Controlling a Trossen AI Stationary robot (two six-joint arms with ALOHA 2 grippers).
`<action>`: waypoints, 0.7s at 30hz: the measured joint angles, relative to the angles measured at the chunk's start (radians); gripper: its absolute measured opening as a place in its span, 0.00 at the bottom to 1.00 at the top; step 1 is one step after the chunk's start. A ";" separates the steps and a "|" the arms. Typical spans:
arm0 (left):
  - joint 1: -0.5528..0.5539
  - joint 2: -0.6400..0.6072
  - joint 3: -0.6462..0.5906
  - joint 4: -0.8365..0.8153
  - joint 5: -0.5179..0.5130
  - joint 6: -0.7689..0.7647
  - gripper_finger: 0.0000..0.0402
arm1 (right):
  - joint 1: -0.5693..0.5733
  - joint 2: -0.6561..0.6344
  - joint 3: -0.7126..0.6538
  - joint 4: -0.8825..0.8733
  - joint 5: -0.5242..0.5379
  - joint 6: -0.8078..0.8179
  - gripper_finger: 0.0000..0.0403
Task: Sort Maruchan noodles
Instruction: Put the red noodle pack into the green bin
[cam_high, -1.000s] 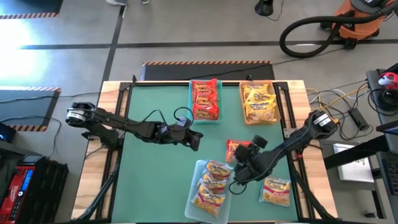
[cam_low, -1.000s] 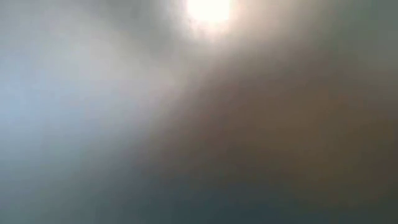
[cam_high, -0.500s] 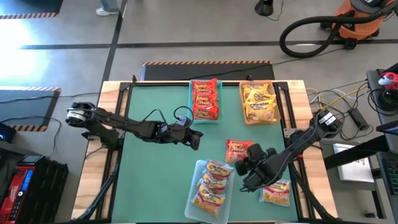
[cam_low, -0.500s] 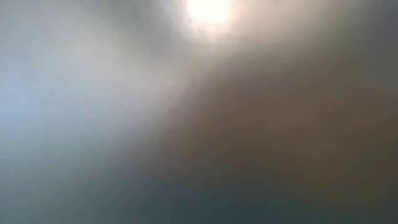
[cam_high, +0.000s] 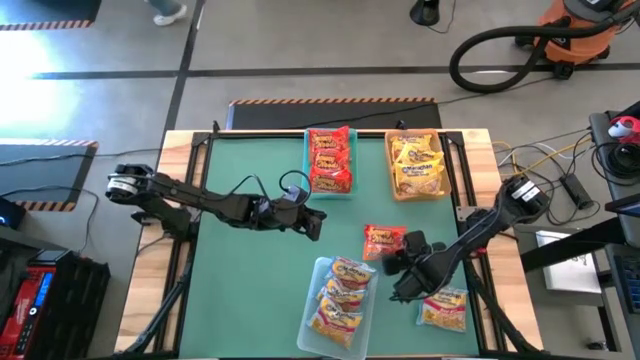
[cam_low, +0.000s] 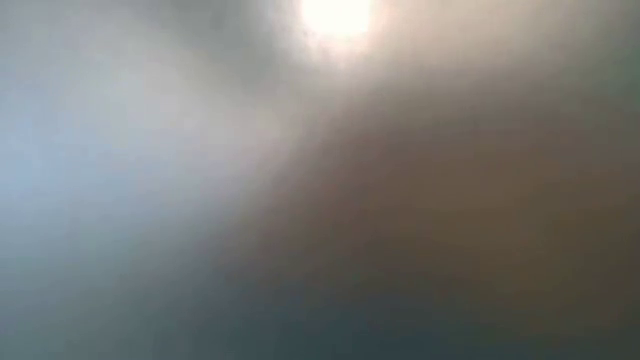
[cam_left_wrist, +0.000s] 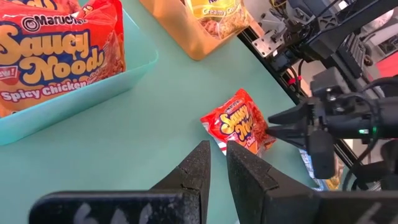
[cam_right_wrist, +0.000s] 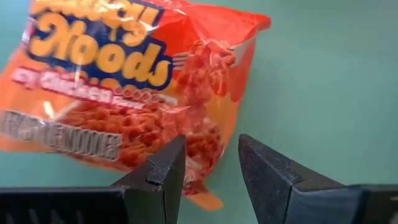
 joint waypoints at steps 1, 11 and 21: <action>0.000 0.000 0.000 0.000 0.000 0.000 0.09 | -0.004 0.000 -0.012 0.011 0.001 -0.016 0.35; 0.000 0.000 0.000 0.000 0.000 0.000 0.09 | -0.079 0.000 -0.124 0.036 0.038 -0.388 0.35; 0.000 0.000 0.000 0.001 0.011 -0.001 0.13 | -0.207 0.000 -0.148 0.196 0.160 -0.845 0.35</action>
